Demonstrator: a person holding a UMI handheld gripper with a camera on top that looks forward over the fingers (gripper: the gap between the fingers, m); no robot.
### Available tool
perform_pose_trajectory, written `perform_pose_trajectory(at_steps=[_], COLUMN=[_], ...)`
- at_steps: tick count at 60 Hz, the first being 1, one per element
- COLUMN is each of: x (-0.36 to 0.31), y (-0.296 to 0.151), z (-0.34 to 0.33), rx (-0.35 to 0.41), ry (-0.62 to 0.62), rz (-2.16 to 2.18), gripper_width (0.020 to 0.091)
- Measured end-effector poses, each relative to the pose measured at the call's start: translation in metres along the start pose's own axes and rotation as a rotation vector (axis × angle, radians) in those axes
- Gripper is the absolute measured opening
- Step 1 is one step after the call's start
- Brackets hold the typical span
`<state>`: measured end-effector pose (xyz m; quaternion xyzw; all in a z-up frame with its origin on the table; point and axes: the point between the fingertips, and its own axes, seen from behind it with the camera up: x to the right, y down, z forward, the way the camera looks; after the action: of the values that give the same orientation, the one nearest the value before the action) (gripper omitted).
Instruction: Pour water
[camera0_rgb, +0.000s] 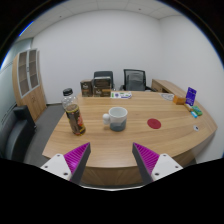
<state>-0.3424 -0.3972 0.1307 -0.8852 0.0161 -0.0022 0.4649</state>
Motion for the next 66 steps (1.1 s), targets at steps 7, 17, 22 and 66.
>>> perform_pose_trajectory(at_steps=[7, 17, 22, 66], x=[-0.081, -0.146, -0.165, -0.179], y=[-0.017, -0.055, -0.070, -0.168], z=[0.039, 0.105, 0.140, 0.164], rx=[0.035, 0.119, 0.155, 0.283], ry=[-0.047, -0.057, -0.054, -0.341], rz=[0.014, 0.004, 0.012, 0.601], gripper_width=[0.0862, 0.0862, 0.0847, 0.0389])
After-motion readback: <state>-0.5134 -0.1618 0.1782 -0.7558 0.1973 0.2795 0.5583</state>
